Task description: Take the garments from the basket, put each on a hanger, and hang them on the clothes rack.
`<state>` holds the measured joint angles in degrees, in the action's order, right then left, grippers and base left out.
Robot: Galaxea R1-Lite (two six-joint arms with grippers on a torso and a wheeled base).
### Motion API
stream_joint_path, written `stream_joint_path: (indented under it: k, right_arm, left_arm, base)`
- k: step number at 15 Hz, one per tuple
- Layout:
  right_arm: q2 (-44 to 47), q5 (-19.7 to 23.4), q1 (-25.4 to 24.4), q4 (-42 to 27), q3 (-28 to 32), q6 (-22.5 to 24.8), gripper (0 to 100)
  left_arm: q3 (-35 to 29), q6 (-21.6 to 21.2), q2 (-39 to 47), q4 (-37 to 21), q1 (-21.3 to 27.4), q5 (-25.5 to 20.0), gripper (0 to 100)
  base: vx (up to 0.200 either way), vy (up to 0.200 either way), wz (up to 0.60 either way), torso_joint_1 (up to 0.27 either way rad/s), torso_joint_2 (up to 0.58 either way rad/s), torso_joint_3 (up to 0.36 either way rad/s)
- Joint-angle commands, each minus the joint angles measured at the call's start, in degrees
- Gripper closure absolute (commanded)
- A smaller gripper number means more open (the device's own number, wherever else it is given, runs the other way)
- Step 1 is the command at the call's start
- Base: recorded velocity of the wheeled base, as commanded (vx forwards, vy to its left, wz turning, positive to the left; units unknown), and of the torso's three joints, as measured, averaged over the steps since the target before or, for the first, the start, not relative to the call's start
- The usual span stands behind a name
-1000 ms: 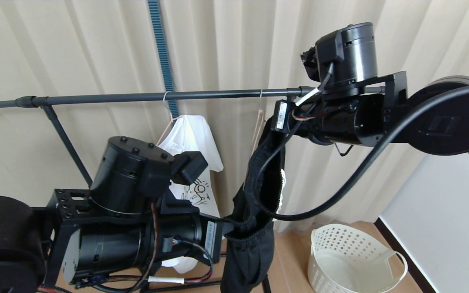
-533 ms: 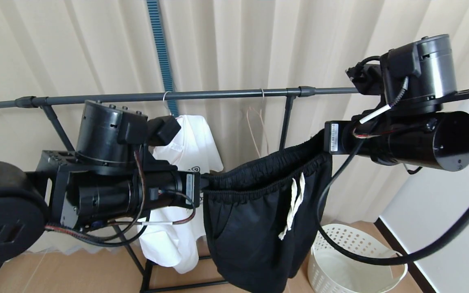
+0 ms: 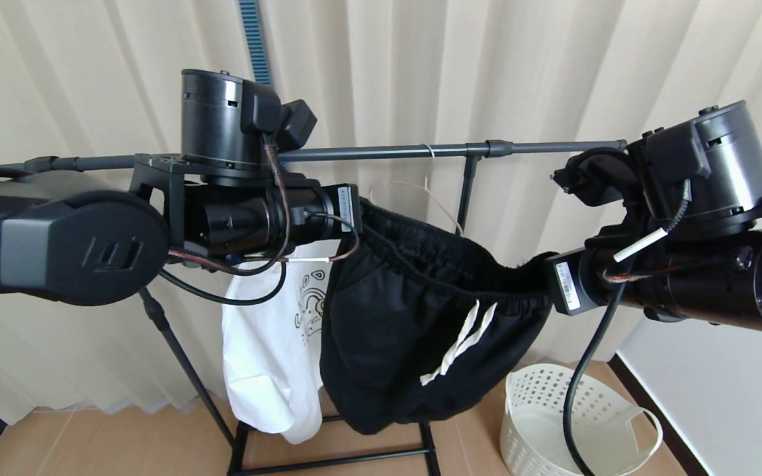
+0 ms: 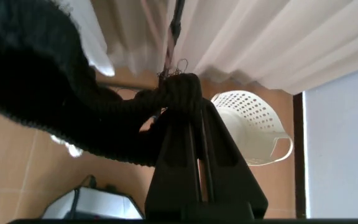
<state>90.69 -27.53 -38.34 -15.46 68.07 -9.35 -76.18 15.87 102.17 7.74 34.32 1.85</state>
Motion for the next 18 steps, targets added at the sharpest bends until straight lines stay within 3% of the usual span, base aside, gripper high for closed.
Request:
stream_joint_path:
  k: [1,3,4,8,9,10,12,18]
  right_arm:
    - [0.37,0.10,-1.91,-0.10,-1.19,0.21,100]
    - [1.86,0.10,-1.91,0.08,-2.42,0.82,100]
    - [2.48,0.10,-1.83,0.16,-3.03,1.97,0]
    - [2.39,3.36,-1.65,0.78,-8.39,9.35,0]
    - [2.74,7.40,-1.65,2.19,-10.59,11.72,0]
    - [2.92,8.81,-1.65,3.15,-11.21,12.43,0]
    - [3.18,17.16,-1.65,10.89,-16.66,16.38,0]
    - [0.46,31.04,-0.51,30.14,-30.72,27.63,0]
  left_arm:
    - [-3.19,0.04,3.12,-0.01,1.10,0.78,100]
    - [-5.12,-0.23,3.74,-0.18,1.98,1.14,100]
    - [-5.74,-0.58,3.74,-0.18,2.25,1.14,100]
    - [-7.32,-0.75,3.56,-0.18,2.77,1.66,100]
    - [-7.23,-0.75,3.48,-0.18,3.04,2.28,100]
    - [-7.14,-0.75,3.48,-0.18,3.04,2.28,100]
    - [-6.79,-0.75,2.51,-0.27,3.04,2.63,100]
    - [-6.17,-1.19,1.19,-0.45,3.04,3.60,100]
  base:
    - [0.000,0.000,0.00,0.000,0.00,0.000]
    - [0.000,0.000,0.00,0.000,0.00,0.000]
    - [0.000,0.000,0.00,0.000,0.00,0.000]
    - [0.000,0.000,0.00,0.000,0.00,0.000]
    - [0.000,0.000,0.00,0.000,0.00,0.000]
    - [0.000,0.000,0.00,0.000,0.00,0.000]
    - [0.000,0.000,0.00,0.000,0.00,0.000]
    - [0.000,0.000,0.00,0.000,0.00,0.000]
